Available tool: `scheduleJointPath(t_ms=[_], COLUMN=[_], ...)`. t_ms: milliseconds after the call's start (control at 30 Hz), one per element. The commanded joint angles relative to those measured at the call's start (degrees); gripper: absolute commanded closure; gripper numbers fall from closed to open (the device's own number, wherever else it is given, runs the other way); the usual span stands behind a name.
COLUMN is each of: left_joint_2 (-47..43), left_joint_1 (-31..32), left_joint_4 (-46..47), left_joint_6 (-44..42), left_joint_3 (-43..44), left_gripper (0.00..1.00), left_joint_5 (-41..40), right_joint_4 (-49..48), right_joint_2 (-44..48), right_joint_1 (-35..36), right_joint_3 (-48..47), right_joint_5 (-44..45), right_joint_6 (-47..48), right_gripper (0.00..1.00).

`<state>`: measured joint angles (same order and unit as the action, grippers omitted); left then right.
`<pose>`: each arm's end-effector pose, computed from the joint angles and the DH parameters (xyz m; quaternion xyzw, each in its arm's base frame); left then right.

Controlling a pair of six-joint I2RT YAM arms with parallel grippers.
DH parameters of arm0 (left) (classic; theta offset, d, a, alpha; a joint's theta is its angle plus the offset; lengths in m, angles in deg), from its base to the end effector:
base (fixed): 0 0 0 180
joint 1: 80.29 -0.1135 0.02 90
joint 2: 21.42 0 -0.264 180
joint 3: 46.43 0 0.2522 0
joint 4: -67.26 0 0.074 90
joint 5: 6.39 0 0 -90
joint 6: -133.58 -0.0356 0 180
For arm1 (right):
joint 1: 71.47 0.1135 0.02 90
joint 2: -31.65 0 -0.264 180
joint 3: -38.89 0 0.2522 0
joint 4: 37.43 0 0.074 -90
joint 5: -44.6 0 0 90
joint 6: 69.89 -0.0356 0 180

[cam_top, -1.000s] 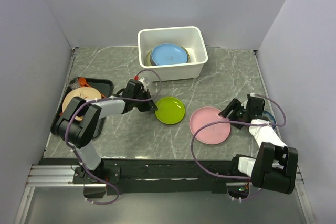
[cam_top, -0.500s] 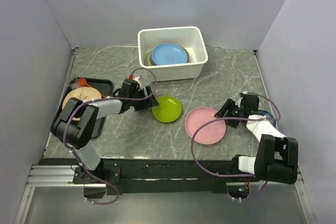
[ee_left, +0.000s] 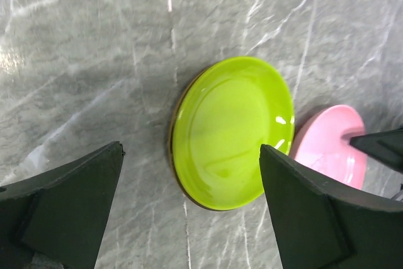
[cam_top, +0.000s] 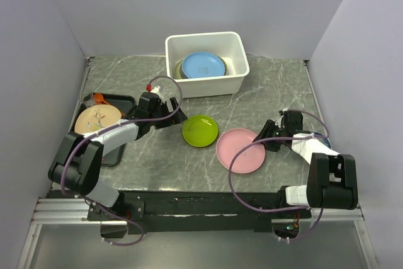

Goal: Place the plates into the plastic bin on the countertop
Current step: Place the plate at the center of the board, then pick up the plate at the center of the board.

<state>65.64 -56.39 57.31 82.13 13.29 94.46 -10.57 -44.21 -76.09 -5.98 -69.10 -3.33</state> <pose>0.2873 -0.1346 0.1953 -0.0721 0.8901 -0.3015 0.3340 0.2288 -0.0041 0.1494 0.1728 0.9262 0.2390 0.2351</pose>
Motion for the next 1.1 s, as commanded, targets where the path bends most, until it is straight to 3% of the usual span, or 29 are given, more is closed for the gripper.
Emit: scheduleJointPath(t_ms=[0,400,700,1067], left_joint_2=[-3.22,-7.0,-8.41,-9.46], left_joint_1=[-0.17,-0.26,-0.26,-0.26], left_joint_4=[-0.12,-0.83,-0.74,-0.56], left_joint_6=[-1.1,-1.28,-1.28,-1.28], left_joint_3=[-0.43,-2.01,-2.97,-4.03], left_gripper=[0.05,0.04,0.03,0.03], left_joint_5=[-1.97,-3.56,-4.08,-3.91], right_joint_4=[-0.18,-0.53,-0.18,2.8], right_joint_2=[-0.7,-0.7,3.34,13.36], right_joint_1=[0.75,0.93,1.02,0.93], right_joint_3=[-2.46,-2.64,-2.2,-3.25], right_joint_5=[-0.03,0.41,1.2,3.14], right_joint_6=[0.85,0.94,0.24,-1.61], right_gripper=[0.49,0.9,1.0,1.0])
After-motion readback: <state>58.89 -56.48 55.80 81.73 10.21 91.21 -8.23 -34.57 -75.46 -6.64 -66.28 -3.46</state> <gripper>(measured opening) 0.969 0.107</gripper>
